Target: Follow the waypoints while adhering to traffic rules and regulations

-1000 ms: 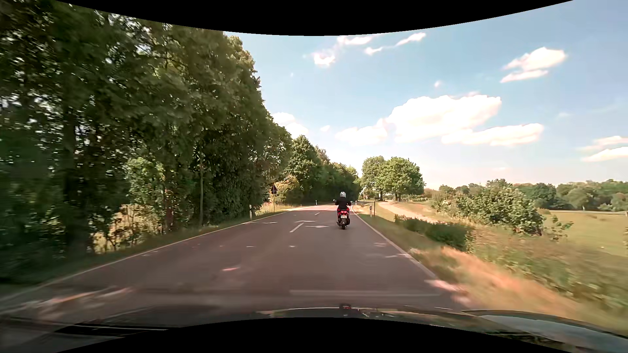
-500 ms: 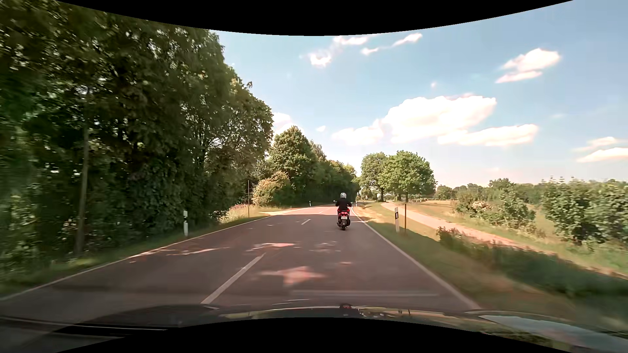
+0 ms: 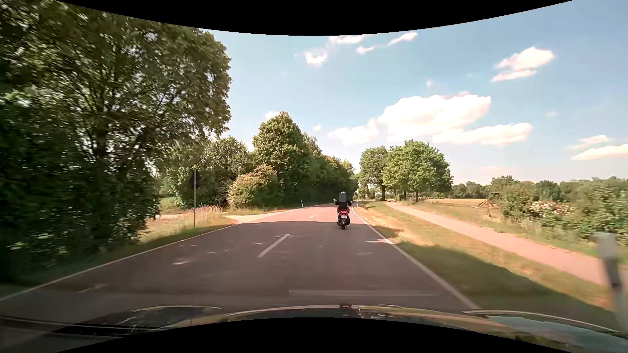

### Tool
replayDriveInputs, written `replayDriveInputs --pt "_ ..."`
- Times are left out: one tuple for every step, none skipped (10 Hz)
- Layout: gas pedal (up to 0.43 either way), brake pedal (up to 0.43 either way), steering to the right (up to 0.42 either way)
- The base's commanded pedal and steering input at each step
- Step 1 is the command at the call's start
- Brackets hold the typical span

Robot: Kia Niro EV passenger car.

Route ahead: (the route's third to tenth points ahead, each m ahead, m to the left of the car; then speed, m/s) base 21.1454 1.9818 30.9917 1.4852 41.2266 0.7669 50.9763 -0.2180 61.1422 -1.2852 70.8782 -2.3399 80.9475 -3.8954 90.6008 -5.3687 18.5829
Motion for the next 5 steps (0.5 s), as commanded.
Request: replayDriveInputs --pt "0.209 0.012 0.008" --pt "0.209 0.006 0.008" --pt "0.189 0.012 0.008" --pt "0.177 0.012 0.008" --pt "0.177 0.012 0.008"
